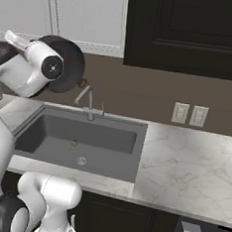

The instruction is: Dump the garlic from the pot into the sink. Then turn on the water and wash the garlic. Then turn off the water and put the garlic back in the pot.

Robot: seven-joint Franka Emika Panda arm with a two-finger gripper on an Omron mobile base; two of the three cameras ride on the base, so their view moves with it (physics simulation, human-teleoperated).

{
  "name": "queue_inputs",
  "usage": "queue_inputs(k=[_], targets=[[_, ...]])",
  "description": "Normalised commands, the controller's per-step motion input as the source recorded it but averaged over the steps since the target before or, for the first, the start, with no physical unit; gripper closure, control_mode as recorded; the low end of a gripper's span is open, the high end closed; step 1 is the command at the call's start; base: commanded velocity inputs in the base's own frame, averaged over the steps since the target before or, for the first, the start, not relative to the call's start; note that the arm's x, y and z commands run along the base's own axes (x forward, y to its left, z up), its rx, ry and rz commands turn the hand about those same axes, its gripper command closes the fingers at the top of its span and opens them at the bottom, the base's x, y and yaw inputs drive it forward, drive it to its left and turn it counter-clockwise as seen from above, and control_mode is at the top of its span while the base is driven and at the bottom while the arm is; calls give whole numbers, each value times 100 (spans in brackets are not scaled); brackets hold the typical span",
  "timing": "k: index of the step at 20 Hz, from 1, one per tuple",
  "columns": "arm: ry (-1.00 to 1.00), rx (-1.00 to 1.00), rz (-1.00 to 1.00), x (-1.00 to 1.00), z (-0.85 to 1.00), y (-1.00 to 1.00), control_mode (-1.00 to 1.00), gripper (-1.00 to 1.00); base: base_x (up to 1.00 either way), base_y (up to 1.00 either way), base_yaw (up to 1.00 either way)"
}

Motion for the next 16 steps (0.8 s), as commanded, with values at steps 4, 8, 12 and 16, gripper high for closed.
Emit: queue_inputs(k=[4,8,12,16], targets=[[6,-34,-36,-52,0,-55,-100,100,0,0,0],[15,-32,-34,-14,0,-74,-100,100,0,0,0],[25,-26,-27,0,-4,-92,-100,100,0,0,0],[30,-15,-17,1,-23,-98,-100,100,0,0,0]])
